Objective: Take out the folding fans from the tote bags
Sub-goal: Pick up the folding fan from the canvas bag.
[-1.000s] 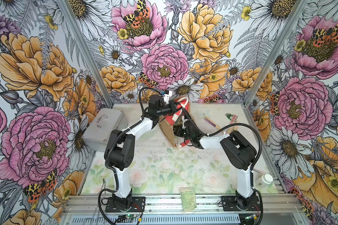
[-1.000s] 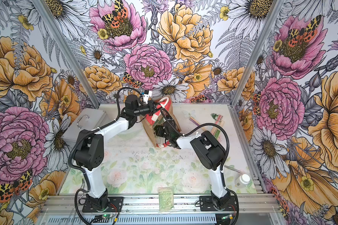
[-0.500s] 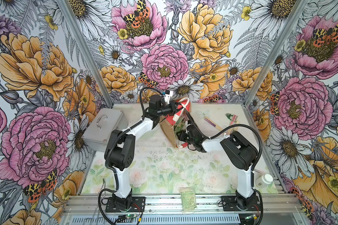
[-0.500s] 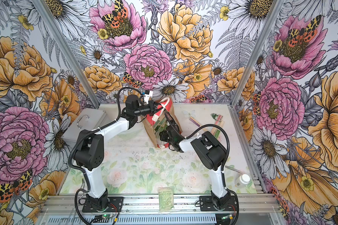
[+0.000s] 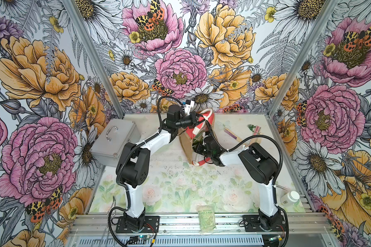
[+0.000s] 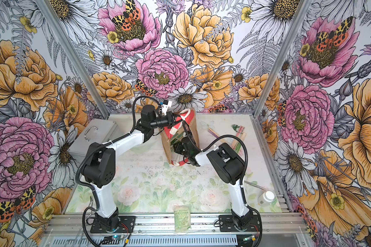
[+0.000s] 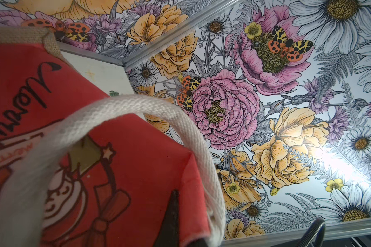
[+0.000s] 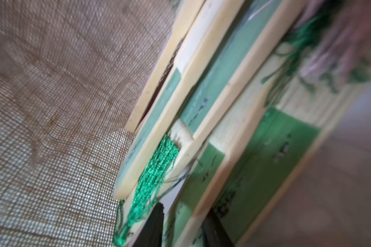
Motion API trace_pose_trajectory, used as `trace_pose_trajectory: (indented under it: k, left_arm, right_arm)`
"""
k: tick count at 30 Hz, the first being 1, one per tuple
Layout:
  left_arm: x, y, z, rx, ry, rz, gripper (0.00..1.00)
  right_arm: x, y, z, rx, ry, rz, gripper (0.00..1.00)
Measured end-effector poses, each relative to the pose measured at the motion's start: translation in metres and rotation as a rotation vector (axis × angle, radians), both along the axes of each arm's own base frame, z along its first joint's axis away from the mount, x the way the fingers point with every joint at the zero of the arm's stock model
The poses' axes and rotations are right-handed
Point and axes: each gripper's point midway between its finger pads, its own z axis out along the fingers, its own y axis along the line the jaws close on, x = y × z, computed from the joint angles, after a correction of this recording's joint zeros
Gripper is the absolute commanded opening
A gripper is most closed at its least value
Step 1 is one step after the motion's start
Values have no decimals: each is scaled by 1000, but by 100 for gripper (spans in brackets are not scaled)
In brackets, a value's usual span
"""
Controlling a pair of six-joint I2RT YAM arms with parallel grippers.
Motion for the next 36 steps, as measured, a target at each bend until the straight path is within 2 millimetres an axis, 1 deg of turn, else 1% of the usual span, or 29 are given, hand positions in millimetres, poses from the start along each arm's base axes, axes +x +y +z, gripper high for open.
trace_pose_trajectory:
  k: [4, 9, 14, 17, 22, 26, 31, 36]
  left_arm:
    - [-2, -2, 0, 0, 0, -6, 0]
    - [-2, -2, 2, -2, -3, -7, 0]
    - [-2, -3, 2, -3, -2, -9, 0]
    - [-3, -3, 2, -3, 0, -10, 0]
    - [-3, -4, 2, -5, 6, -11, 0]
    - [-2, -3, 2, -6, 8, -8, 0]
    - [1, 2, 2, -10, 10, 2, 0]
    - [11, 16, 0, -18, 3, 34, 0]
  right_arm:
    - [4, -1, 0, 42, 16, -30, 32]
    - [9, -3, 1, 93, 36, -67, 39]
    - [14, -3, 1, 158, 49, -100, 39]
    - [17, -2, -1, 198, 52, -112, 34]
    - [19, -4, -5, 237, 64, -134, 20]
    - [18, -8, -8, 245, 72, -142, 12]
    - [12, -8, -6, 220, 38, -91, 9]
    - [-6, -6, 4, 148, 17, 18, 9]
